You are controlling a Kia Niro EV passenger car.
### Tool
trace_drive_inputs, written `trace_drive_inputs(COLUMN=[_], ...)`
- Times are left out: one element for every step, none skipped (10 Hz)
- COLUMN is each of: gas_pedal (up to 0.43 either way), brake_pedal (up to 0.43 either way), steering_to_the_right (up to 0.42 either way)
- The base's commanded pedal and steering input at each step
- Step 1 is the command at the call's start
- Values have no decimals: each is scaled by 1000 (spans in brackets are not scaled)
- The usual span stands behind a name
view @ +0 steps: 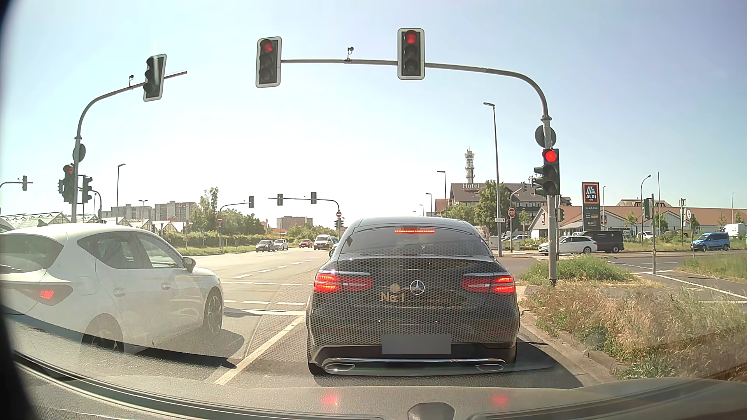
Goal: Follow the waypoints while adhering to traffic rules and regulations
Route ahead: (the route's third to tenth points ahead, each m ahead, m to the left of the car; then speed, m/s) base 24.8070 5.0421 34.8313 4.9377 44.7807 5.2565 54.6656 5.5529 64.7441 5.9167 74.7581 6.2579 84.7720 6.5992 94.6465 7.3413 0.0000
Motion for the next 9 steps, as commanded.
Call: trace_drive_inputs(gas_pedal=[0,0,0,0,0,0,0,0,0], brake_pedal=[250,250,250,250,250,250,250,250,250], steering_to_the_right=[-1,0,-1,0,-1,-1,-1,-1,-1])
